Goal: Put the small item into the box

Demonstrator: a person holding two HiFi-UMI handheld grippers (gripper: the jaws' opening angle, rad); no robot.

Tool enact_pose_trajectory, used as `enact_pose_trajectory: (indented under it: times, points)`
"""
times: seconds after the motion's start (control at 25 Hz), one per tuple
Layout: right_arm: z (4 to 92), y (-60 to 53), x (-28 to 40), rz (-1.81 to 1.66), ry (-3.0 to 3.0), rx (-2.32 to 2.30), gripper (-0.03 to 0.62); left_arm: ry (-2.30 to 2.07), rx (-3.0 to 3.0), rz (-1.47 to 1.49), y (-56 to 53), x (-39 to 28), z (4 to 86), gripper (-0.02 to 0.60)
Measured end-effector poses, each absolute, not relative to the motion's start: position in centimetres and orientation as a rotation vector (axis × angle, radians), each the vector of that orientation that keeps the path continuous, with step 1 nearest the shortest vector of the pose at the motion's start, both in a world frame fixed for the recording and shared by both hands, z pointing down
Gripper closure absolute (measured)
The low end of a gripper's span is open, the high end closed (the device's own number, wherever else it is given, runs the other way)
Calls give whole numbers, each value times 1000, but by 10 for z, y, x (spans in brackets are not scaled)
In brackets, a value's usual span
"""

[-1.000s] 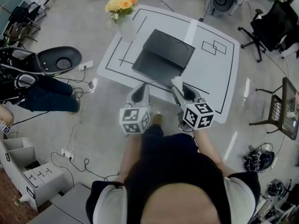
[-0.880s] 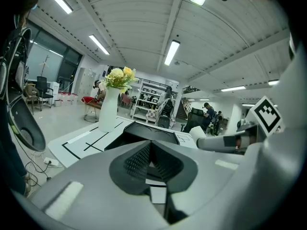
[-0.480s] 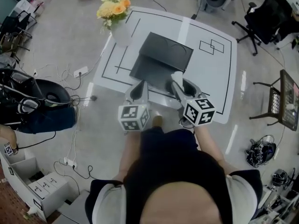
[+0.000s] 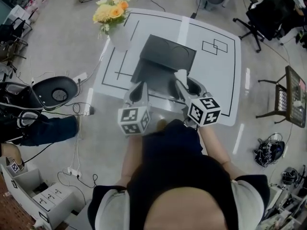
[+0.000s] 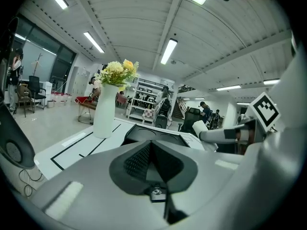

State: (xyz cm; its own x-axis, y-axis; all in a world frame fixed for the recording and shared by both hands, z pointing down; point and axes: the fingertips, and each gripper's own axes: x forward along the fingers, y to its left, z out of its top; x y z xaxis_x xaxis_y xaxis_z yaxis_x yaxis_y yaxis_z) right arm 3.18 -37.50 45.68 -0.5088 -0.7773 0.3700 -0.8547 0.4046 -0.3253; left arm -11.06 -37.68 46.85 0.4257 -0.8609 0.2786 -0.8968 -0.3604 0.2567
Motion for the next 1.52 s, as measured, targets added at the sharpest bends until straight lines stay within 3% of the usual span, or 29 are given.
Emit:
enact_pose_trajectory:
  times: [1.52]
  points:
    - [501, -435, -47, 476, -2344, 933, 447, -1540, 2191, 214, -410, -140, 505, 571]
